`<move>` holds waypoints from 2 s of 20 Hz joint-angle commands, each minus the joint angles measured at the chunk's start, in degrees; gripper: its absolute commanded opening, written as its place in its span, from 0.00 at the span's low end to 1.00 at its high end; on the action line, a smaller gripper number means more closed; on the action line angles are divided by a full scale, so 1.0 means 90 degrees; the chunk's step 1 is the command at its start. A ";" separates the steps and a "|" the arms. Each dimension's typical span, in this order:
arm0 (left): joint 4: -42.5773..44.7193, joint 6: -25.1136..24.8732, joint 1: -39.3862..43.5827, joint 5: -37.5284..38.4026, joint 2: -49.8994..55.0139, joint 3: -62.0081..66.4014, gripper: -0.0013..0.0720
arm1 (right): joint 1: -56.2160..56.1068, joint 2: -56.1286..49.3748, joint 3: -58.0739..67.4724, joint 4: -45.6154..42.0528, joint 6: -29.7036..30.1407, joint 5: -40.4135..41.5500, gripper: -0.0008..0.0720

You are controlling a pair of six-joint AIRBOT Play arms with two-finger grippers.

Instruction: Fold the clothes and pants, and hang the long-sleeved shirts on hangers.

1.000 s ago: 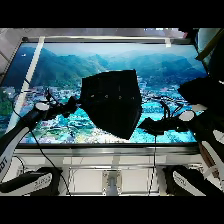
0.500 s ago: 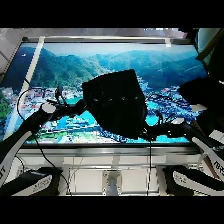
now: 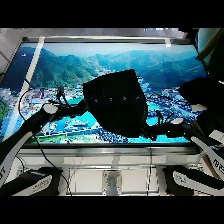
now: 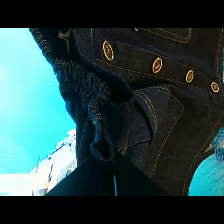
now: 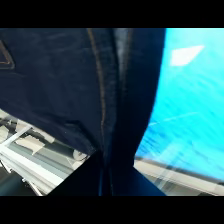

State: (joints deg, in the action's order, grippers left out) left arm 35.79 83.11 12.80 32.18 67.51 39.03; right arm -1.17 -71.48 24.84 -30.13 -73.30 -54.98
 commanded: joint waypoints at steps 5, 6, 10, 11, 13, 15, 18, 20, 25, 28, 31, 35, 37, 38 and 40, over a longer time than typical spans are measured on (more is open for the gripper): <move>0.1965 0.0000 -0.0612 0.1681 -0.1243 0.0418 0.06 | 0.0012 0.1260 0.1639 -0.0415 0.0078 -0.1911 0.04; 0.2302 0.0000 -0.0729 0.2278 -0.1685 0.0629 0.05 | 0.0010 0.1608 0.2040 -0.0495 -0.0041 -0.2178 0.04; 0.2409 0.0002 -0.0709 0.3570 -0.3184 0.2013 0.05 | -0.0007 0.2766 0.3961 -0.0466 -0.0947 -0.2463 0.04; 0.2409 0.0002 -0.0656 0.3871 -0.3373 0.2501 0.05 | -0.0051 0.2914 0.4537 -0.0469 -0.1115 -0.2448 0.04; 0.2409 0.0095 -0.0585 0.4578 -0.3480 0.3478 0.05 | -0.0180 0.2975 0.5739 -0.0471 -0.1304 -0.2436 0.04; 0.2402 0.0442 -0.0585 0.5061 -0.3436 0.4223 0.05 | -0.0204 0.2866 0.6914 -0.0478 -0.1477 -0.2290 0.04; 0.2293 0.0920 -0.0585 0.5238 -0.3427 0.4663 0.05 | -0.0204 0.2516 0.8310 -0.0843 -0.1552 -0.2103 0.04; 0.2305 0.1056 -0.0585 0.5362 -0.3356 0.4660 0.05 | -0.0204 0.2178 0.8726 -0.1396 -0.1783 -0.2178 0.03; 0.3325 0.1217 -0.0585 0.5544 -0.2370 0.4648 0.06 | -0.0204 0.0644 0.8765 -0.2059 -0.1778 -0.2637 0.03; 0.3356 0.0974 -0.0583 0.5212 -0.1120 0.4648 0.06 | -0.0204 -0.0602 0.8765 -0.2059 -0.1722 -0.2579 0.03; 0.3359 0.0614 -0.0588 0.3492 0.0359 0.4651 0.06 | -0.0204 -0.1685 0.8765 -0.2059 -0.1297 -0.1989 0.03; 0.3332 0.0619 -0.0612 0.0957 0.1739 0.4651 0.06 | -0.0204 -0.2749 0.8765 -0.2055 -0.1100 -0.0301 0.03; 0.3371 0.0614 -0.0646 0.0590 0.2062 0.4651 0.06 | -0.0216 -0.3133 0.8762 -0.2057 -0.1073 -0.0291 0.04; 0.3395 0.0617 -0.0709 0.0607 0.2142 0.4651 0.06 | -0.0240 -0.3266 0.8762 -0.2091 -0.0959 -0.0542 0.04; 0.3606 0.0617 -0.0874 0.0823 0.2159 0.4651 0.06 | -0.0442 -0.3322 0.8750 -0.2317 -0.0471 -0.1265 0.04</move>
State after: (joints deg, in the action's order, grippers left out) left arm 66.13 88.86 6.26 43.18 84.18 80.82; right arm -3.75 -98.41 103.63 -49.12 -81.82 -62.35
